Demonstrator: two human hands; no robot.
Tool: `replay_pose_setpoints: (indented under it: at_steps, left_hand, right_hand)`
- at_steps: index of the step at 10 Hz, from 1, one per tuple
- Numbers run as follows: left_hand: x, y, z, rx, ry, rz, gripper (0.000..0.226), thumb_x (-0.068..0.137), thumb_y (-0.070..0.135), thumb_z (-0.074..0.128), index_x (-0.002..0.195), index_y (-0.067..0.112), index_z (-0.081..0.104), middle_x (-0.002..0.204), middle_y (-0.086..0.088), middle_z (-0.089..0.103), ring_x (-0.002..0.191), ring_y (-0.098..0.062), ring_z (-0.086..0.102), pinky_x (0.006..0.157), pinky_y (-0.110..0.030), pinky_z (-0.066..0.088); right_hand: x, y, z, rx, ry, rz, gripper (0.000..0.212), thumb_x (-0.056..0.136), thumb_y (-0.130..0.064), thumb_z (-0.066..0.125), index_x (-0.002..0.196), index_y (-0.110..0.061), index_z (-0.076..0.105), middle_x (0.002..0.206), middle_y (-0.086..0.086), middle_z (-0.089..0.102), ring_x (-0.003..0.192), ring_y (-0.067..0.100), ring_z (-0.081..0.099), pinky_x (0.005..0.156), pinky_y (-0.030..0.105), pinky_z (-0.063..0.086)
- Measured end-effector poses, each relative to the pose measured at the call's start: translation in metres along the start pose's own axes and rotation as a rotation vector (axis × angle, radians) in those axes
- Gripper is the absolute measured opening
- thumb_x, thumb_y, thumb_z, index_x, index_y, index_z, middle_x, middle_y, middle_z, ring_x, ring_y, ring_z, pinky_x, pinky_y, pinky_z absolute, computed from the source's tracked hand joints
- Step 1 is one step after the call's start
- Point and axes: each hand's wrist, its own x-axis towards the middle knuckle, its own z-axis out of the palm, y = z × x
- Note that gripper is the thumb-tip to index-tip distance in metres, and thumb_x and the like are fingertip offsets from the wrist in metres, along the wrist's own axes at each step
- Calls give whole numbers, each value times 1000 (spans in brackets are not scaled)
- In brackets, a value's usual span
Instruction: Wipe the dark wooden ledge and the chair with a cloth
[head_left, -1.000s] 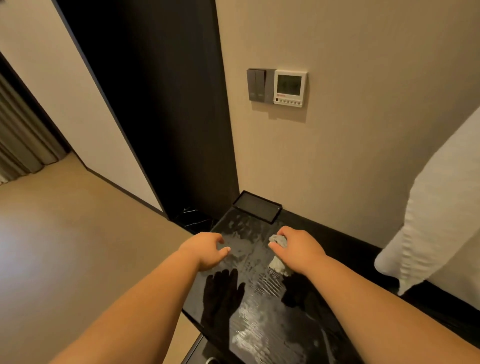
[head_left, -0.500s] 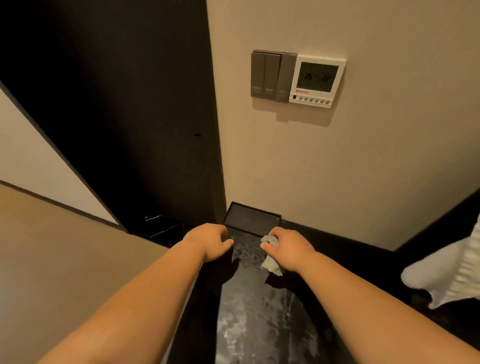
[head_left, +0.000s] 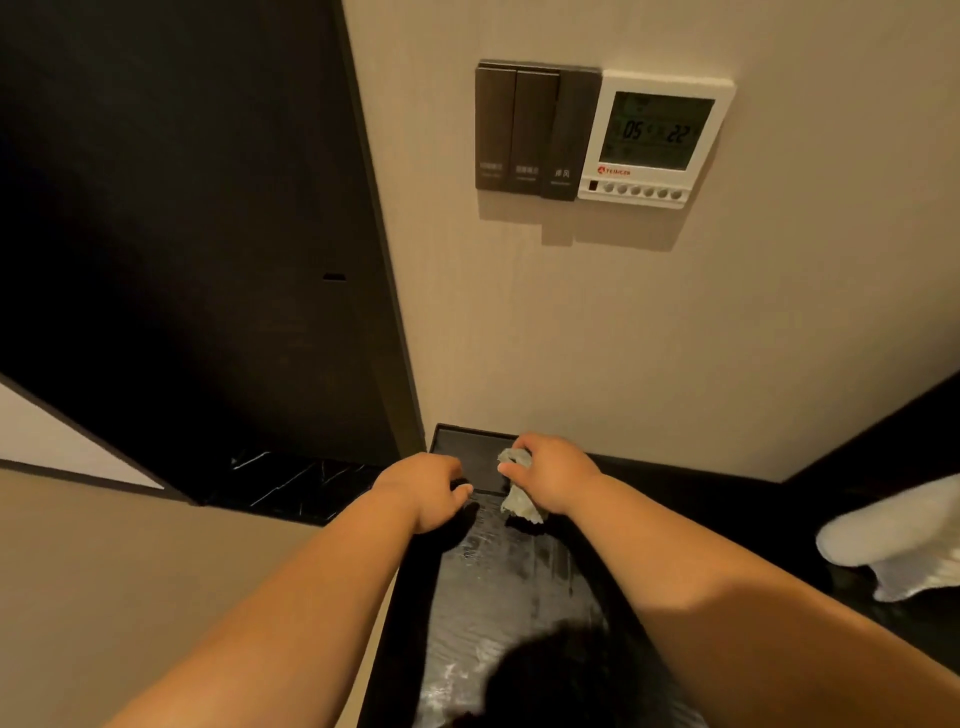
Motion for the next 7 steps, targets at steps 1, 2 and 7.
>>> replay_pose_setpoints:
  at_steps: [1,2,7]
  left_hand:
    - [18,-3,-4,8,1,7,42,104,52,49,131,23,64,126,-5,69,116,-28,64,96,-42,54]
    - [35,-6,-3,17,-4,13,42,104,51,49,132,23,64,128,-6,69,117,-29,64,96,-41,54]
    - [40,3,14,63,11,-6,40,105,50,47,128,23,64,124,-6,69,113,-29,65,90,-40,55]
  right_hand:
    - [23,0,0,37,-8,7,42,97,-55,61,121,-21,64,114,5,69,103,26,63,86,38,53]
    - [44,3,4,81,-24,3,43,97,-53,62,124,-19,65,117,6,69,108,26,64,87,35,52]
    - [23,27,18,-90,87,-17,51,104,-49,48,146,-20,51,143,7,54,129,28,50,107,37,43]
